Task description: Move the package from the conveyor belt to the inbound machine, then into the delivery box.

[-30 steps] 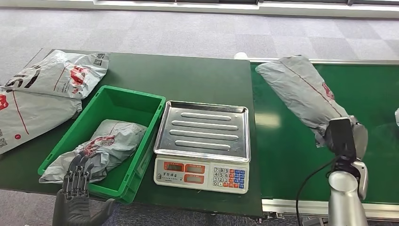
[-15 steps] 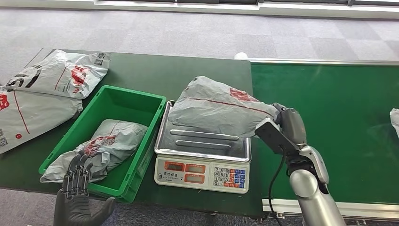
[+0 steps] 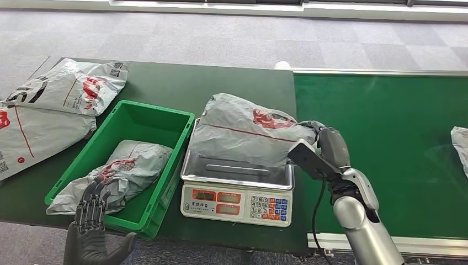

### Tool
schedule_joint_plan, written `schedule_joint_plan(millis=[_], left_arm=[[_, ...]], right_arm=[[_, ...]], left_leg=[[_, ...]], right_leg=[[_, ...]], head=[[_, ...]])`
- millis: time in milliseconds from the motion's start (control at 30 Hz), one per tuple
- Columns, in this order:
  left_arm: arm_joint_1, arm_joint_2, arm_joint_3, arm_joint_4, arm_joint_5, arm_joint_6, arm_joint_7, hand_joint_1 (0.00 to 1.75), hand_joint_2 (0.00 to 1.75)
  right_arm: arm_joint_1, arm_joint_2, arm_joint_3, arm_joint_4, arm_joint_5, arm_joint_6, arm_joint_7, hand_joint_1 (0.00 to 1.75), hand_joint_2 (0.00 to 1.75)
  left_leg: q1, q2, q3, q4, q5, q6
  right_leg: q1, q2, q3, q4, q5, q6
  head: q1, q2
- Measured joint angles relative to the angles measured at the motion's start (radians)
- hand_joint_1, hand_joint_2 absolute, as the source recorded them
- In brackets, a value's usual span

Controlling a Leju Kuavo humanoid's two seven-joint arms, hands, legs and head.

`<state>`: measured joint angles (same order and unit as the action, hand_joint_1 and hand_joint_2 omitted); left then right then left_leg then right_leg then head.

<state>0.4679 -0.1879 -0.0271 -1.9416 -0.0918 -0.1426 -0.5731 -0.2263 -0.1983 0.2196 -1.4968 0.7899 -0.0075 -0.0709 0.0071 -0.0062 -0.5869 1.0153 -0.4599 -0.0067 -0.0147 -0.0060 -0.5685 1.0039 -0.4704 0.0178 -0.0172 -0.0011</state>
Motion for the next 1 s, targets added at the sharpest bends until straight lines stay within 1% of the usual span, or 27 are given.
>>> schedule_joint_plan(millis=[67,167,267,367,500,633,733,800,833,900,1000], left_arm=[[0.002,0.001,0.000,0.000,0.002,0.006,0.004,0.00,1.75],[0.004,0.003,0.002,-0.001,-0.006,0.011,0.006,0.00,1.75],[0.003,0.007,0.002,-0.002,-0.039,0.012,0.000,0.00,1.75],[-0.009,0.018,-0.001,-0.004,-0.098,0.024,-0.011,0.00,1.75],[-0.063,0.040,-0.031,-0.004,-0.199,0.073,-0.008,0.00,1.75],[-0.157,0.060,-0.090,0.014,-0.329,0.129,0.041,0.00,1.75],[-0.250,0.072,-0.146,0.054,-0.428,0.164,0.118,0.00,1.75],[-0.327,0.082,-0.194,0.095,-0.489,0.198,0.183,0.00,1.75],[-0.370,0.087,-0.222,0.120,-0.517,0.218,0.220,0.00,1.75],[-0.457,0.096,-0.279,0.171,-0.565,0.251,0.293,0.00,1.75],[-0.562,0.102,-0.363,0.236,-0.604,0.269,0.375,0.00,1.75]], right_arm=[[-0.012,-0.003,0.011,0.025,0.008,0.017,0.026,0.00,1.75],[-0.027,-0.005,0.026,0.067,-0.007,0.024,0.007,0.00,1.75],[-0.035,-0.005,0.036,0.092,-0.052,0.023,-0.059,0.00,1.75],[-0.043,-0.005,0.040,0.099,-0.120,0.019,-0.149,0.00,1.75],[-0.059,-0.005,0.044,0.103,-0.190,0.005,-0.245,0.00,1.75],[-0.059,-0.002,0.046,0.106,-0.237,-0.020,-0.314,0.00,1.75],[-0.035,-0.001,0.043,0.103,-0.300,-0.023,-0.362,0.00,1.75],[-0.007,0.000,0.035,0.090,-0.358,-0.010,-0.389,0.00,1.75],[0.007,0.000,0.030,0.080,-0.380,-0.003,-0.388,0.00,1.75],[0.037,0.001,0.017,0.055,-0.374,-0.010,-0.346,0.00,1.75],[0.093,0.000,-0.005,0.012,-0.284,-0.061,-0.254,0.00,1.75]], left_leg=[[0.000,0.000,0.000,0.000,0.000,0.000],[0.000,0.000,0.000,0.000,0.000,0.000],[0.000,0.000,0.000,0.000,0.000,0.000],[0.000,0.000,0.000,0.000,0.000,0.000],[0.000,0.000,0.000,0.000,0.001,0.000],[0.000,-0.001,0.001,0.000,0.002,-0.001],[0.000,-0.001,0.001,0.001,0.002,0.000],[0.000,-0.001,0.001,0.001,0.003,-0.001],[0.000,-0.002,0.001,0.001,0.003,-0.001],[0.000,-0.002,0.001,0.001,0.003,-0.001],[0.000,-0.001,0.000,0.001,0.003,-0.001]], right_leg=[[0.000,0.000,0.000,0.000,0.000,0.000],[0.000,0.000,0.000,0.000,0.000,0.000],[0.000,0.000,0.000,0.000,0.000,0.000],[0.000,0.000,0.000,0.000,0.000,0.000],[0.000,0.000,0.000,0.000,0.000,0.000],[0.000,-0.001,0.000,0.000,0.001,0.000],[0.000,-0.001,0.000,0.000,0.002,0.000],[0.000,-0.002,0.000,0.000,0.003,0.000],[0.000,-0.002,0.000,0.000,0.003,0.000],[0.000,-0.002,0.000,0.000,0.003,0.000],[0.000,-0.001,0.000,0.000,0.004,0.000]], head=[[0.000,0.000],[0.000,0.000],[0.000,0.000],[0.000,0.000],[0.000,0.000],[0.000,0.000],[0.000,0.000],[0.000,0.000],[0.000,0.000],[0.000,0.000],[0.000,0.000]])
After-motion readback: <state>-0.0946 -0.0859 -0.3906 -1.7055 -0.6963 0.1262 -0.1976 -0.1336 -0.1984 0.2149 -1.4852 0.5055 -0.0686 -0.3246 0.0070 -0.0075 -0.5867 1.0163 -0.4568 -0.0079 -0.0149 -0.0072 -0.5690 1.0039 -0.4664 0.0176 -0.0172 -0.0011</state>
